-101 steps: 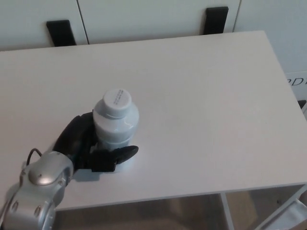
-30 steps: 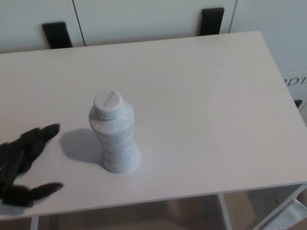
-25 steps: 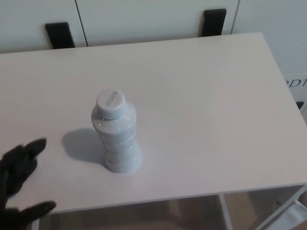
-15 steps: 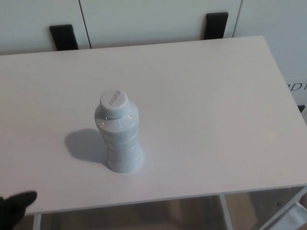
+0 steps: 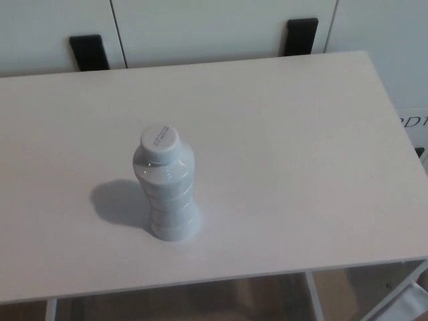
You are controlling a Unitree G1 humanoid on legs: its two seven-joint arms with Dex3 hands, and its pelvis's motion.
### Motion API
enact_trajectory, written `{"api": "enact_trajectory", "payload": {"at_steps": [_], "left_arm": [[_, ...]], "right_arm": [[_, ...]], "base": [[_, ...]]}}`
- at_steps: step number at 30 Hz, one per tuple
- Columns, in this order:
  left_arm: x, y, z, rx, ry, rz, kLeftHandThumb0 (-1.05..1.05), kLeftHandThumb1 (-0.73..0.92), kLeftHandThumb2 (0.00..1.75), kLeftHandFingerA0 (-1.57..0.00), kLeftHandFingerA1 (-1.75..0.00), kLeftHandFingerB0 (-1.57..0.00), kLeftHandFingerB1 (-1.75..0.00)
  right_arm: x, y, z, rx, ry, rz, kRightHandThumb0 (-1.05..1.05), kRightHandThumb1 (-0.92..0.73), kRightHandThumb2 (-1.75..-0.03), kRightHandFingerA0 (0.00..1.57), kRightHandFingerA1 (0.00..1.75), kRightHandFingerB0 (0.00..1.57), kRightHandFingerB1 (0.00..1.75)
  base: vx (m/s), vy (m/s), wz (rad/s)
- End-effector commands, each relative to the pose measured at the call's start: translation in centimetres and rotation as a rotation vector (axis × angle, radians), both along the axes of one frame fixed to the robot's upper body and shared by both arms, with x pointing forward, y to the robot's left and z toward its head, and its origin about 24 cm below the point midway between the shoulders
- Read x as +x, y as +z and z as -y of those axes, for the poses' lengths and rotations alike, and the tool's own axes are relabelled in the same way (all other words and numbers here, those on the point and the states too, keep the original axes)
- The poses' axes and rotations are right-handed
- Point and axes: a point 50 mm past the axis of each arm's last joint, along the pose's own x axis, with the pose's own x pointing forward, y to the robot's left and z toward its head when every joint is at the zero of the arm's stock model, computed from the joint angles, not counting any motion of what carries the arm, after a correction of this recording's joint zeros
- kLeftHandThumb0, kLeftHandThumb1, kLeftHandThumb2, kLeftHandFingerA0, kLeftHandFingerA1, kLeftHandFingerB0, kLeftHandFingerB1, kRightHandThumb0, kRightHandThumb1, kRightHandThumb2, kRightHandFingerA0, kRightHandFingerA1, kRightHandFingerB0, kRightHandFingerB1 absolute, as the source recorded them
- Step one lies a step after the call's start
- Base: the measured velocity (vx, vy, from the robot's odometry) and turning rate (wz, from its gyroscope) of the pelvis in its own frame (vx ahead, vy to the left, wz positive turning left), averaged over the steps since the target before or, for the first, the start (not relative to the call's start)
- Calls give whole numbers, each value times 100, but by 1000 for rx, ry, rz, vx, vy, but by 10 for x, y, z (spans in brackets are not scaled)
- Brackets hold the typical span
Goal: The robot picks up a bottle from a person using its left hand and walk towards the table in frontand put the bottle on the table.
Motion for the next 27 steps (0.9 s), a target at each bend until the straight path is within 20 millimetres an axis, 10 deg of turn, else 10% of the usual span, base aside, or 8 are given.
{"api": "enact_trajectory", "payload": {"at_steps": [1,5,15,19,26,27], "left_arm": [[-9,-7,-20,262,-263,-17,-34,56,56,-60,-46,-51,-41],[11,-30,-31,470,-236,-37,-52,51,76,-54,-53,-43,-47],[64,-87,-59,718,89,-168,-32,69,61,-53,-43,-36,-36],[65,-89,-60,725,92,-171,-32,69,61,-53,-43,-36,-36],[127,-82,-58,732,303,-134,-42,67,61,-43,-37,-30,-32],[134,-82,-56,716,328,-140,-51,55,85,-39,-51,-37,-49]], "right_arm": [[-14,-2,4,-15,16,-37,-47,-63,-63,67,49,55,42],[-14,-2,5,-22,14,-37,-43,-67,-60,72,49,58,41],[4,5,9,-32,16,-13,-44,-68,-60,68,49,57,42],[4,5,9,-30,14,-12,-44,-68,-60,68,49,57,42],[32,17,14,-50,-15,31,-42,-67,-60,70,48,57,41],[35,18,15,-58,-17,38,-42,-68,-59,71,48,58,40]], "base": [[0,0,0],[0,0,0],[0,0,0],[0,0,0],[0,0,0],[0,0,0]]}}
